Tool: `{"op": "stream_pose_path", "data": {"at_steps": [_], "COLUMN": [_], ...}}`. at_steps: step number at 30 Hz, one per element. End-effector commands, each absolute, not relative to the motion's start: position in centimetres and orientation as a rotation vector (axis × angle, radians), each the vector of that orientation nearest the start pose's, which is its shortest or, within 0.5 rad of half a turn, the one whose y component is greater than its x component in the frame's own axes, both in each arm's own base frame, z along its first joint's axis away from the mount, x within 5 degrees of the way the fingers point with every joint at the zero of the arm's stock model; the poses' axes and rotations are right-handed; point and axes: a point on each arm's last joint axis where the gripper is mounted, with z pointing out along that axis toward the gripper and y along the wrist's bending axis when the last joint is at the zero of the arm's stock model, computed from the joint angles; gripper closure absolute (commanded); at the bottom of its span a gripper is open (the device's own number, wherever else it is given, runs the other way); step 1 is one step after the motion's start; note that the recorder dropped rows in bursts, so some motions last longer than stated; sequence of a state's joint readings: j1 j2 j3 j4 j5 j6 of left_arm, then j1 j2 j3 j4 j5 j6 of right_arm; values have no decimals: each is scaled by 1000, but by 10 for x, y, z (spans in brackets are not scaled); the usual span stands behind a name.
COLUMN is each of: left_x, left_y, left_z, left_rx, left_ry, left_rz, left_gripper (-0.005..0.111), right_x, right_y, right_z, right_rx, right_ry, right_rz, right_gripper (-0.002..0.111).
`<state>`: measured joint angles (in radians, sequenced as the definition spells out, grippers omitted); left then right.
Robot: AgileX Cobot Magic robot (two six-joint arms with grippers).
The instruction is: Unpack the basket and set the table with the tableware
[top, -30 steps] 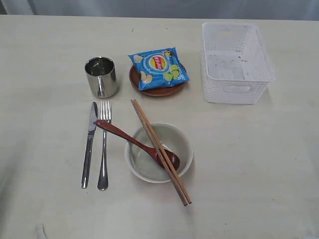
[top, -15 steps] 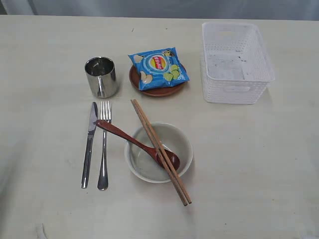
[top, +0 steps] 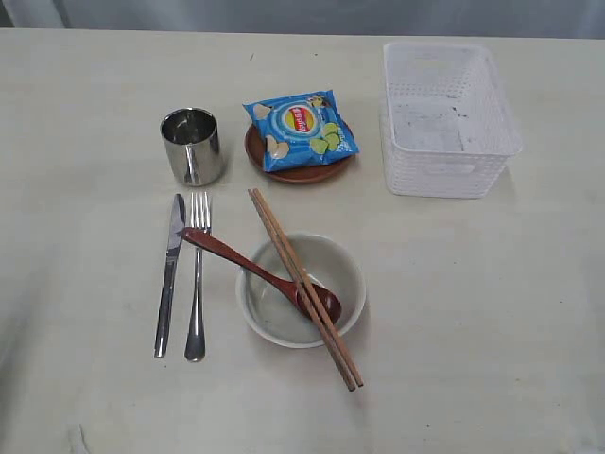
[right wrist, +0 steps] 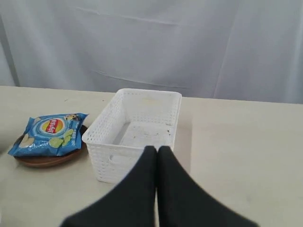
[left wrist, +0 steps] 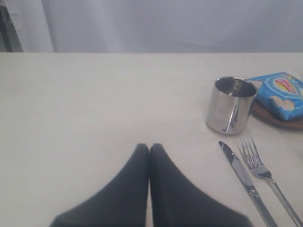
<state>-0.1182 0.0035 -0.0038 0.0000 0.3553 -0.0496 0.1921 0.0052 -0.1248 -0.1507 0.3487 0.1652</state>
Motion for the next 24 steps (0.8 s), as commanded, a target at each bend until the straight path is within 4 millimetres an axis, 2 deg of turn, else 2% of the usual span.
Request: {"op": "stream_pose_path", "data": {"at_steps": [1, 9, 24], "left_x": [53, 53, 53], "left_y": [-7, -7, -7], "left_z": [182, 182, 182], "left_rx": [65, 65, 65], "left_ry": [1829, 1829, 1829], "left_rz": [-131, -131, -131], "left_gripper": [107, 107, 107], "right_x": [55, 54, 54], "right_y": [7, 1, 3], "right_z": [197, 182, 182], "right_rx": [-93, -17, -45], "right_ry": [1693, 1826, 1826], "right_rz": [137, 61, 83], "right_gripper": [109, 109, 109]}}
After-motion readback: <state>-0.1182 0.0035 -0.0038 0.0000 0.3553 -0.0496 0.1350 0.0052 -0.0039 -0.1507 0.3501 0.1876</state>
